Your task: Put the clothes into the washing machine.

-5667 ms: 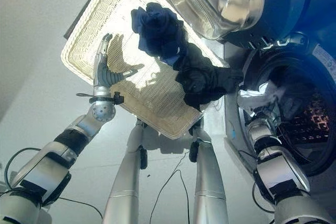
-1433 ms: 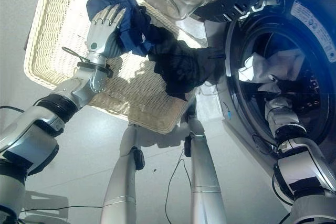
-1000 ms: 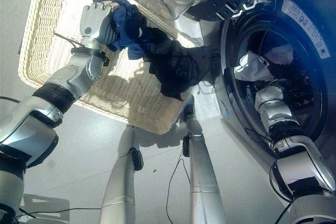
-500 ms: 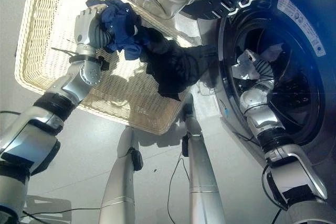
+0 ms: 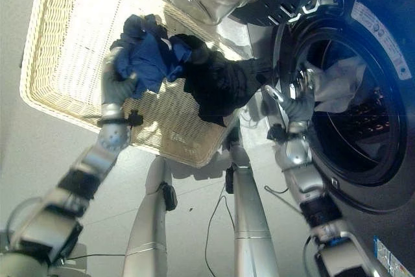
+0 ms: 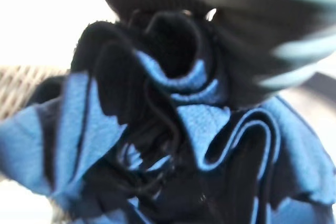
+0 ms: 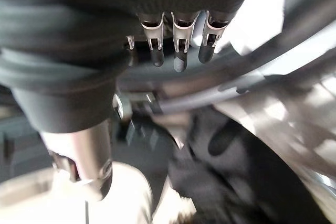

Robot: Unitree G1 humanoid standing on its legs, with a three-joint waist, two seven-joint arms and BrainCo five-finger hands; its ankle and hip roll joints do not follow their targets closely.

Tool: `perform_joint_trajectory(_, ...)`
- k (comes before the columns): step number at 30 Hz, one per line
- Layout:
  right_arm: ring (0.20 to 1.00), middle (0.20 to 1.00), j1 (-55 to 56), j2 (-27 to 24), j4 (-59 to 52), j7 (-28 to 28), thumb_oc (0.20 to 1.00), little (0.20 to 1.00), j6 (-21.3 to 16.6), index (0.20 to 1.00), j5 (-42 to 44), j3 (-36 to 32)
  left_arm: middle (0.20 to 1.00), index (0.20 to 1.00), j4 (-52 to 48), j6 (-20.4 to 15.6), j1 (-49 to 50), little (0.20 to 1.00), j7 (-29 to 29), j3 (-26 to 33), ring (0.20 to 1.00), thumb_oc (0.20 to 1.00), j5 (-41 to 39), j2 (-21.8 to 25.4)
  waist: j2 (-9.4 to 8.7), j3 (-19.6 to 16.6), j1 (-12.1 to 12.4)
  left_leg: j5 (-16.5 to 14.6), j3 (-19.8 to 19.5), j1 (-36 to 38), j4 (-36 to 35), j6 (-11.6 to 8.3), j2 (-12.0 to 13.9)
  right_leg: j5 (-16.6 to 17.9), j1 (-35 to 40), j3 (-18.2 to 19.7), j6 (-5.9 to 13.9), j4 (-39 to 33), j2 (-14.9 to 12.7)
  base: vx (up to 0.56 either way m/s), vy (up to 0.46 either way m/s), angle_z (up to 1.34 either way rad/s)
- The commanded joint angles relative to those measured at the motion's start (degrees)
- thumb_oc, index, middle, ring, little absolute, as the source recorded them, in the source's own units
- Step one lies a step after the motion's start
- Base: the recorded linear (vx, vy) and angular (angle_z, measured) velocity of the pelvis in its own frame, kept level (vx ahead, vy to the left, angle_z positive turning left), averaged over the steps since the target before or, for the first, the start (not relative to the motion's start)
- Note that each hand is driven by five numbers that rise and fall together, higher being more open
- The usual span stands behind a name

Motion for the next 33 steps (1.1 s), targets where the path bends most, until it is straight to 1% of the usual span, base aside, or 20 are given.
perform_joint_trajectory(1,1.0,1.0,-0.3,0.4,-5.9,2.3,1.0,1.0,-4.6,1.0,2.6,-2.8,0.2,0.2,-5.3,-7.8,-2.6,0.2,-5.6,0.7,0.2,0.2,-4.3,0.1,-1.63,-1.2,0.2,-7.3,1.5,-0.9,7.0,-1.37,-1.7,11.3,5.6,-2.5,5.91,-15.4,2.2,0.0,-0.008,0.05)
perform_joint_trajectory(2,1.0,1.0,1.0,1.3,-8.6,4.2,1.0,1.0,-4.7,1.0,3.8,-3.3,0.2,0.2,-9.4,-9.7,-0.5,0.2,-9.0,1.6,0.2,0.2,-6.6,-0.9,-1.54,-1.2,0.4,-7.1,1.4,-0.8,7.0,-1.09,-1.9,11.4,5.7,-2.6,5.86,-15.3,2.2,0.0,-0.01,0.03)
perform_joint_trajectory(3,1.0,1.0,1.6,1.8,-10.1,5.3,1.0,1.0,-4.6,1.0,4.3,-3.4,0.2,0.2,-11.5,-10.2,0.5,0.2,-10.6,2.0,0.2,0.2,-7.7,-1.7,-1.5,-1.2,0.5,-7.1,1.4,-0.6,7.0,-1.0,-2.1,11.4,6.0,-2.6,5.85,-15.3,2.2,0.0,-0.011,0.03)
perform_joint_trajectory(5,1.0,1.0,1.8,2.2,-11.2,6.1,1.0,1.0,-4.5,1.0,4.2,-3.4,0.2,0.2,-12.9,-10.8,1.0,0.2,-12.1,2.1,0.2,0.2,-8.9,-2.1,-1.42,-1.2,0.6,-6.9,1.4,-0.8,6.9,-0.88,-2.2,11.5,5.8,-2.7,5.82,-15.3,2.1,0.0,0.0,0.0)
perform_joint_trajectory(6,1.0,1.0,2.2,2.6,-13.4,8.3,1.0,1.0,-4.5,1.0,4.1,-3.2,0.2,0.2,-16.0,-11.3,2.0,0.2,-15.0,2.6,0.2,0.2,-10.7,-3.1,-1.38,-1.2,0.7,-6.8,1.2,-0.6,6.6,-0.72,-2.3,11.7,6.0,-2.9,5.85,-15.4,2.0,0.0,0.0,0.0)
perform_joint_trajectory(8,1.0,1.0,2.3,2.7,-15.5,9.6,1.0,1.0,-4.1,1.0,4.0,-3.1,0.2,0.2,-18.2,-11.7,2.7,0.2,-17.8,3.0,0.2,0.2,-12.5,-3.8,-1.41,-1.2,0.9,-6.7,1.1,-0.6,6.6,-0.67,-2.5,11.8,6.1,-3.0,5.9,-15.5,1.9,0.0,-0.017,0.0)
perform_joint_trajectory(9,1.0,1.0,2.4,2.7,-15.7,9.9,1.0,1.0,-4.1,1.0,4.1,-3.1,0.2,0.2,-18.4,-11.7,2.8,0.2,-18.3,3.1,0.2,0.2,-12.7,-3.9,-1.37,-1.2,0.9,-6.7,1.1,-0.6,6.6,-0.67,-2.5,11.8,6.1,-3.0,5.91,-15.5,1.9,0.0,0.0,0.0)
perform_joint_trajectory(11,1.0,1.0,1.9,2.3,-18.3,13.2,1.0,1.0,-3.6,1.0,5.8,-2.8,0.2,0.2,-21.8,-12.1,3.5,0.2,-21.6,3.0,0.2,0.2,-14.3,-4.4,-1.36,-1.2,1.1,-6.5,0.9,-0.5,6.5,-0.57,-2.6,12.0,6.2,-3.2,5.95,-15.6,1.7,0.0,0.0,0.0)
perform_joint_trajectory(15,1.0,1.0,1.4,2.3,-21.3,15.1,1.0,1.0,-3.7,1.0,5.2,-2.2,0.2,0.2,-25.3,-13.0,4.2,0.2,-26.7,3.4,0.2,0.2,-16.3,-5.4,-1.26,-1.2,1.5,-6.3,0.8,-0.3,6.2,-0.5,-2.7,12.1,6.5,-3.5,5.96,-15.8,1.6,0.0,0.0,0.0)
perform_joint_trajectory(17,1.0,1.0,1.0,2.4,-22.8,15.1,1.0,1.0,-3.6,1.0,4.9,-2.0,0.2,0.2,-27.2,-12.5,4.2,0.2,-29.5,3.2,0.2,0.2,-17.1,-5.6,-1.19,-1.2,1.6,-6.2,0.7,-0.2,6.2,-0.48,-2.9,12.2,6.7,-3.5,5.96,-15.9,1.5,0.0,0.0,0.0)
perform_joint_trajectory(19,1.0,1.0,1.0,2.3,-23.4,15.8,1.0,1.0,-3.3,1.0,5.4,-2.0,0.2,0.2,-28.3,-12.0,4.3,0.2,-30.7,3.2,0.2,0.2,-17.7,-5.5,-1.13,-1.2,1.7,-6.1,0.7,-0.1,6.1,-0.45,-2.9,12.3,6.7,-3.6,5.97,-16.0,1.5,0.0,-0.011,0.04)
perform_joint_trajectory(20,1.0,1.0,0.6,2.3,-24.2,17.8,1.0,1.0,-2.7,1.0,6.3,-1.8,0.2,0.2,-29.5,-10.9,4.2,0.2,-32.4,3.0,0.2,0.2,-17.6,-5.6,-1.13,-1.2,1.8,-6.1,0.6,-0.1,6.1,-0.38,-3.0,12.3,6.7,-3.7,6.01,-15.9,1.5,0.0,-0.014,0.05)
perform_joint_trajectory(21,1.0,1.0,0.6,2.2,-24.6,19.1,1.0,1.0,-2.0,1.0,7.4,-1.6,0.2,0.2,-30.0,-10.5,4.2,0.2,-32.6,3.0,0.2,0.2,-17.3,-5.6,-1.14,-1.2,1.8,-6.2,0.6,-0.1,6.1,-0.38,-3.0,12.3,6.7,-3.8,6.02,-15.9,1.4,0.0,-0.019,0.04)
perform_joint_trajectory(22,1.0,1.0,0.6,2.1,-25.2,22.2,1.0,1.0,-0.9,1.0,9.8,-1.2,0.2,0.2,-30.7,-9.7,4.2,0.2,-33.7,2.7,0.2,0.2,-17.8,-5.6,-1.18,-1.2,1.8,-6.1,0.6,-0.1,6.2,-0.39,-3.0,12.4,6.8,-3.8,6.05,-16.0,1.4,0.0,0.0,0.0)
perform_joint_trajectory(23,1.0,1.0,0.4,1.9,-25.4,23.4,1.0,1.0,-0.4,1.0,10.7,-0.8,0.2,0.2,-30.9,-9.4,4.2,0.2,-34.3,2.7,0.2,0.2,-17.9,-5.6,-1.22,-1.2,1.9,-6.1,0.6,0.0,6.2,-0.41,-3.1,12.4,6.8,-3.9,6.08,-16.0,1.3,0.0,0.0,0.0)
perform_joint_trajectory(25,1.0,1.0,0.2,1.3,-26.2,27.9,1.0,1.0,1.7,1.0,13.2,0.1,0.2,0.2,-31.5,-8.4,4.2,0.2,-35.9,2.4,0.2,0.2,-18.6,-5.1,-1.28,-1.2,1.9,-6.1,0.5,-0.1,6.2,-0.45,-3.1,12.5,6.8,-4.0,6.08,-16.1,1.2,0.0,0.0,0.0)
perform_joint_trajectory(26,1.0,1.0,0.2,1.3,-26.2,27.9,1.0,1.0,1.7,1.0,13.2,0.1,0.2,0.2,-31.5,-8.4,4.2,0.2,-35.9,2.4,0.2,0.2,-18.6,-5.1,-1.28,-1.2,1.9,-6.1,0.5,-0.1,6.2,-0.45,-3.1,12.5,6.8,-4.0,6.08,-16.1,1.2,0.0,0.0,0.0)
perform_joint_trajectory(27,1.0,1.0,-0.1,0.2,-26.9,30.6,1.0,1.0,3.3,1.0,14.8,1.1,0.2,0.2,-32.0,-7.5,4.3,0.2,-37.8,2.1,0.2,0.2,-19.9,-4.6,-1.45,-1.2,2.0,-6.0,0.5,0.0,6.4,-0.62,-3.0,12.6,6.9,-4.2,6.16,-16.1,1.1,0.0,0.0,0.0)
perform_joint_trajectory(31,1.0,1.0,-1.2,-1.3,-26.6,34.2,1.0,1.0,4.6,1.0,18.5,3.1,0.2,0.2,-32.1,-6.8,4.4,0.2,-41.4,1.1,0.2,0.2,-22.5,-3.5,-1.57,-1.2,2.3,-5.9,0.4,0.0,6.6,-0.75,-3.0,12.7,7.2,-4.5,6.16,-16.2,1.0,0.0,-0.008,0.0)
perform_joint_trajectory(33,1.0,1.0,-2.2,-1.7,-26.4,35.6,1.0,1.0,5.2,1.0,19.2,4.6,0.2,0.2,-31.9,-5.6,3.6,0.2,-41.1,-0.4,0.2,0.2,-20.6,-3.2,-1.53,-1.2,2.4,-5.8,0.3,0.0,6.7,-0.72,-3.1,12.7,7.1,-4.6,6.15,-16.2,0.9,0.0,0.0,0.0)
